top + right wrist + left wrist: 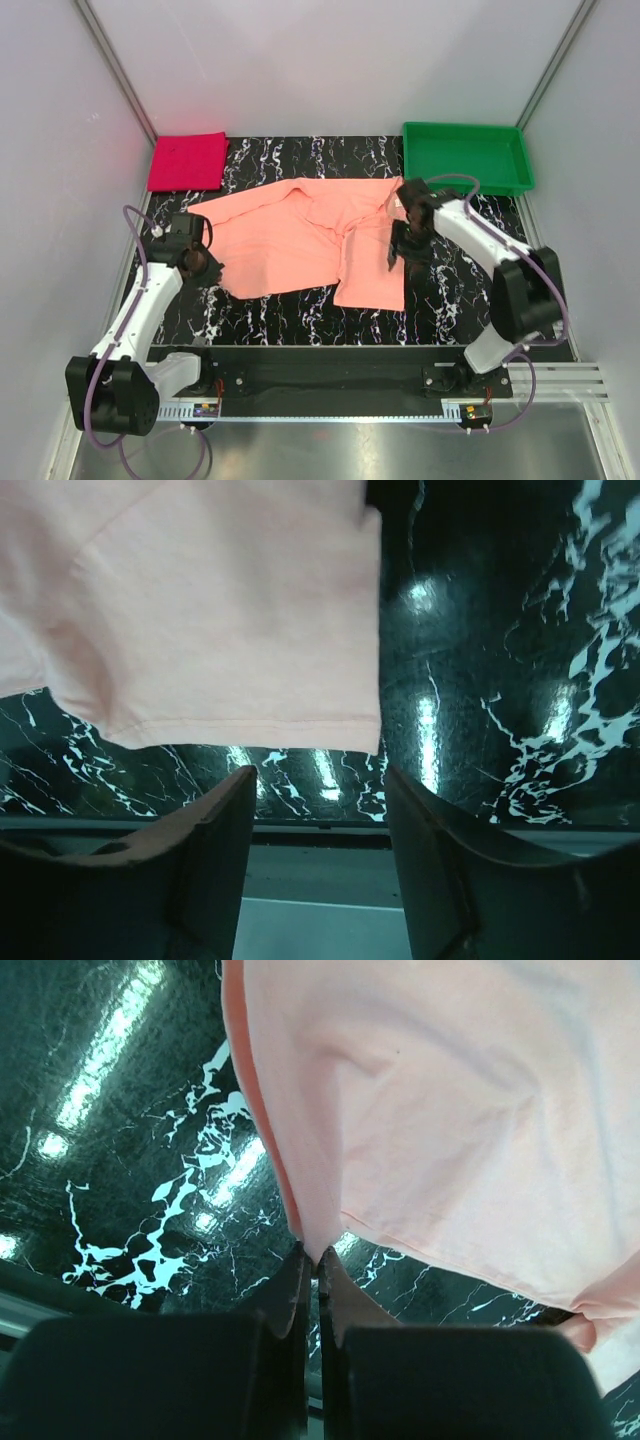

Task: Fold and stack the t-shirts
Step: Flatten the tshirt out

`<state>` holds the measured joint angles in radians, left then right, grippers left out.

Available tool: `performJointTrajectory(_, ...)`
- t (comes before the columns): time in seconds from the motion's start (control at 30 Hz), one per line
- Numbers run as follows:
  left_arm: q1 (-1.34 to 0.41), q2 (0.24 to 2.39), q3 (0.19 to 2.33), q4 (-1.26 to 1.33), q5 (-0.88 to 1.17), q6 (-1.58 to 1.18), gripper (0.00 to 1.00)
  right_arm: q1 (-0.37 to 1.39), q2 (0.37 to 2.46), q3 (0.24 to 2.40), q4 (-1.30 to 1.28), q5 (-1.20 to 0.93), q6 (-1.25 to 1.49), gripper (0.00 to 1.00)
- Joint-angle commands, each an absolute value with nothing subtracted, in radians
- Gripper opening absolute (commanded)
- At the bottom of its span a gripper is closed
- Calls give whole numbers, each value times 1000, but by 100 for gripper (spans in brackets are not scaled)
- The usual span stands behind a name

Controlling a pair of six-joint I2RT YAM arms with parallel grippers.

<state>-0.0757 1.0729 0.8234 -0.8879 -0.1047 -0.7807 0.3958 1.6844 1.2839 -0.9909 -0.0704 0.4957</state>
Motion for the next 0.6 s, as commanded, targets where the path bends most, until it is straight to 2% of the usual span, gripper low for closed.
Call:
performJointTrajectory(0.0, -72, 1055, 811, -847, -60, -765, 0, 377, 1522, 1078, -922, -115, 602, 60)
performJointTrajectory(0.07, -72, 1052, 810, -847, -57, -765, 0, 351, 1490, 1001, -884, -136, 647, 60)
performJointTrajectory(0.17, -72, 1051, 816, -857, -57, -764, 0, 256, 1488, 887, -790, -233, 690, 65)
performJointTrajectory(0.3, -72, 1045, 822, -867, -54, -764, 0, 236, 1520, 841, -747, -247, 704, 65)
performJointTrajectory(0.47, -72, 1026, 822, -874, -58, -765, 0, 233, 1532, 775, -669, -290, 738, 58)
performJointTrajectory(0.57, -72, 1026, 822, -876, -55, -765, 0, 233, 1565, 779, -670, -284, 738, 56)
